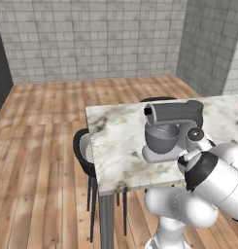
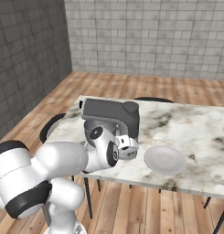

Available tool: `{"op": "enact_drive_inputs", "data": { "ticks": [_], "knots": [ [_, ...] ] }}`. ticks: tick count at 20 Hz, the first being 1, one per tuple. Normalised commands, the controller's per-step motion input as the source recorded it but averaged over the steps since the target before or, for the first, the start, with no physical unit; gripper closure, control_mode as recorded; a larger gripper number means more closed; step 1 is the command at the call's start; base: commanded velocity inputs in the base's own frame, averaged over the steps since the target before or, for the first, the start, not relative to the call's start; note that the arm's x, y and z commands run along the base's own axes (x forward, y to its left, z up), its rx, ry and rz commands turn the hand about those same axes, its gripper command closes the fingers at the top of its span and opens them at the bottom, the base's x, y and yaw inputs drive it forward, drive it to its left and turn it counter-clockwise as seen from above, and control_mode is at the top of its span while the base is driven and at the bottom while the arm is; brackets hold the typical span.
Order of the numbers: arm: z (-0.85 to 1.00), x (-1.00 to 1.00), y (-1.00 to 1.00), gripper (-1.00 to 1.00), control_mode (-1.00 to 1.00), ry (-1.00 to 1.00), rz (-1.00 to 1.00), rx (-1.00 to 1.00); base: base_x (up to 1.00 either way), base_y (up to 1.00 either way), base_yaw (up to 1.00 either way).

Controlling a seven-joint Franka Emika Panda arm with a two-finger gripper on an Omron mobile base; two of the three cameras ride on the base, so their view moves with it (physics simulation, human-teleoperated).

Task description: Add butter and sugar cubes to the stand mixer bowl and then turn on the stand mixer to begin making frosting.

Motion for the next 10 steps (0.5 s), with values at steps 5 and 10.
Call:
{"op": "enact_drive_inputs", "data": {
  "ticks": [5, 10],
  "knots": [
    [-0.11, 0.09, 0.00, -1.00, -1.00, 0.00, 0.00, 0.00, 0.00, 0.00, 0.00],
    [-0.01, 0.09, 0.00, -1.00, -1.00, 0.00, 0.00, 0.00, 0.00, 0.00, 0.00]
  ]
}}
